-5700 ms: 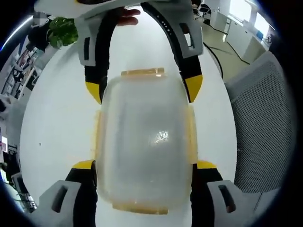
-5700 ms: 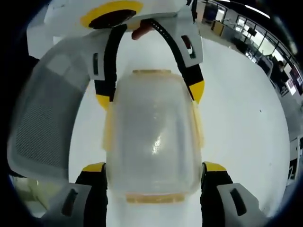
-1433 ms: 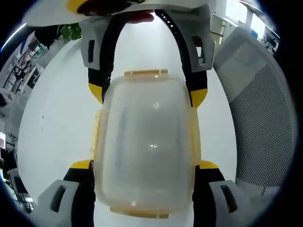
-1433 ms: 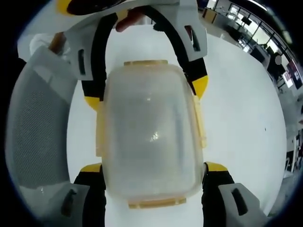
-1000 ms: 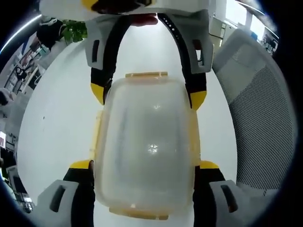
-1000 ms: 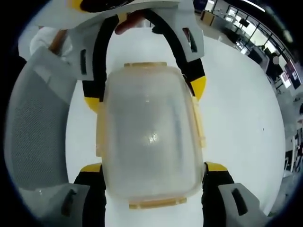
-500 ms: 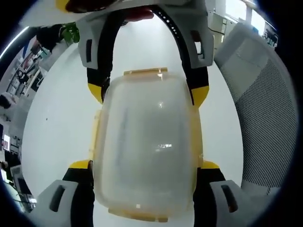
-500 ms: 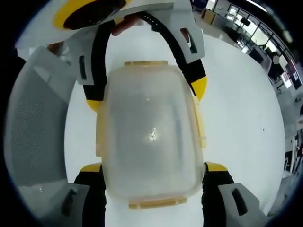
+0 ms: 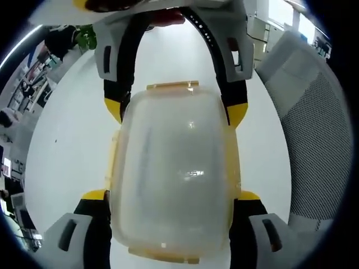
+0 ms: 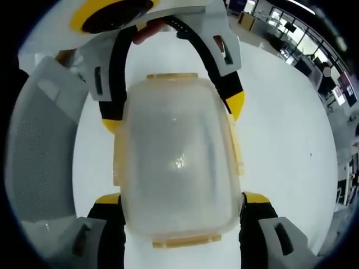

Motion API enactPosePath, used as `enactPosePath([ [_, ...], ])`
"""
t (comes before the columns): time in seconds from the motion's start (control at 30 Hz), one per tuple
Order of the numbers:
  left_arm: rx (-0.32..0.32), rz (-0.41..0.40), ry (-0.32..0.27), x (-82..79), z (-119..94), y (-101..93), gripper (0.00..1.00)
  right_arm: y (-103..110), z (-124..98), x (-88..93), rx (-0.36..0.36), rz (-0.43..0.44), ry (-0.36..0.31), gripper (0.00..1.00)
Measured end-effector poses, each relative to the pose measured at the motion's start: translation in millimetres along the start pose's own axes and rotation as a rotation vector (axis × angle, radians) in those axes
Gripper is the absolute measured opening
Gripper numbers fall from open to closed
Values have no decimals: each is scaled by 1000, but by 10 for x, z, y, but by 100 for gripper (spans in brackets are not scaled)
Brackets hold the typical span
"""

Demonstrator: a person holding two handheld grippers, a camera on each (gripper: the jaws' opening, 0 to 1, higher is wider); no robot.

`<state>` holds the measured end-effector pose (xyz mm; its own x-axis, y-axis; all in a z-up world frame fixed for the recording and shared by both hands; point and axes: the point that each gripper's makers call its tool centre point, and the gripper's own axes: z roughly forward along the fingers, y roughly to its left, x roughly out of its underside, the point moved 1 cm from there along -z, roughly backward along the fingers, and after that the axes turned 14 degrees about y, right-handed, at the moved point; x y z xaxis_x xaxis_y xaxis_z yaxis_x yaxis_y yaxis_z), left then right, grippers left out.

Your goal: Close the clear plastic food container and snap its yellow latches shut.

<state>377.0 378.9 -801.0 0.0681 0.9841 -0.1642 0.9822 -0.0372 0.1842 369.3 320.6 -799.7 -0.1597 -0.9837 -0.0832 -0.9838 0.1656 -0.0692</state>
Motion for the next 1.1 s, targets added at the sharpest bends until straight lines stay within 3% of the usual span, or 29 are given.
enactPosePath([
  [1.1, -3, -28, -3, -11, 65, 332, 88, -355, 46, -19, 27, -4, -2, 86],
])
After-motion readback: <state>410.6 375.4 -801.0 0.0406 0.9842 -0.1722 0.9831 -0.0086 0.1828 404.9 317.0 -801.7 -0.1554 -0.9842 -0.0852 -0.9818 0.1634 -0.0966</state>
